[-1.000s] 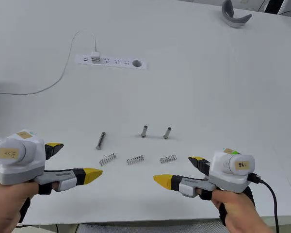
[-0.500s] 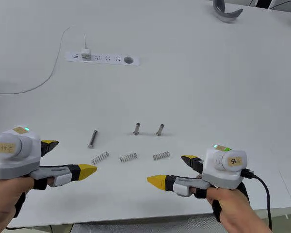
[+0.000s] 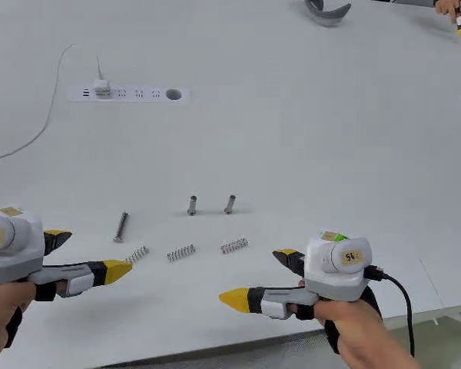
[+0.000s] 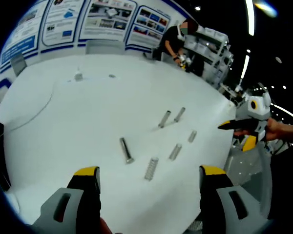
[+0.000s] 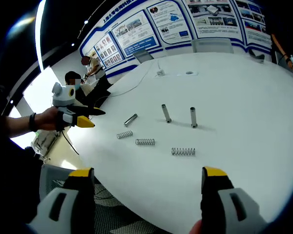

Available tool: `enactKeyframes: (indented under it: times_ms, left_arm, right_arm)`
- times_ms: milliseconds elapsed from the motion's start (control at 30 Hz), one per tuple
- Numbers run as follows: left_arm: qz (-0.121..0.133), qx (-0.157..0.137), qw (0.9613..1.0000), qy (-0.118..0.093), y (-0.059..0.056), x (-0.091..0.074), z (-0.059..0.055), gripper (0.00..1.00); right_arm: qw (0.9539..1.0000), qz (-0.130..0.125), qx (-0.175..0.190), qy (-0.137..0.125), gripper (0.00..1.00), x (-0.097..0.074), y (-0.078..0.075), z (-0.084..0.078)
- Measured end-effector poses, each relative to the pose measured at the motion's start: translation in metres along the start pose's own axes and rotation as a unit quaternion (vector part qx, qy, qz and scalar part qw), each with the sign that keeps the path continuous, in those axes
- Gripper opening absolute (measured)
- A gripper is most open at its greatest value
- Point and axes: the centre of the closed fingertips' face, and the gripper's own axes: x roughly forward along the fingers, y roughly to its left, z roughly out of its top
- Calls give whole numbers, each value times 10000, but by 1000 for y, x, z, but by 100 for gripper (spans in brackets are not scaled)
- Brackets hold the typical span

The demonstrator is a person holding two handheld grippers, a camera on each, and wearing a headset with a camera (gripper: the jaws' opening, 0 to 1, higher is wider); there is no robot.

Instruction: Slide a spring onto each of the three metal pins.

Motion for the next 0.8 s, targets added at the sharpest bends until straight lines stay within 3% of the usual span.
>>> enactKeyframes:
  times_ms: [800]
  left_arm:
    - [-26,-43,9997,227,16,57,13,73]
  right_arm:
    - [9999,-16,90,48,92,-2,-4,-6]
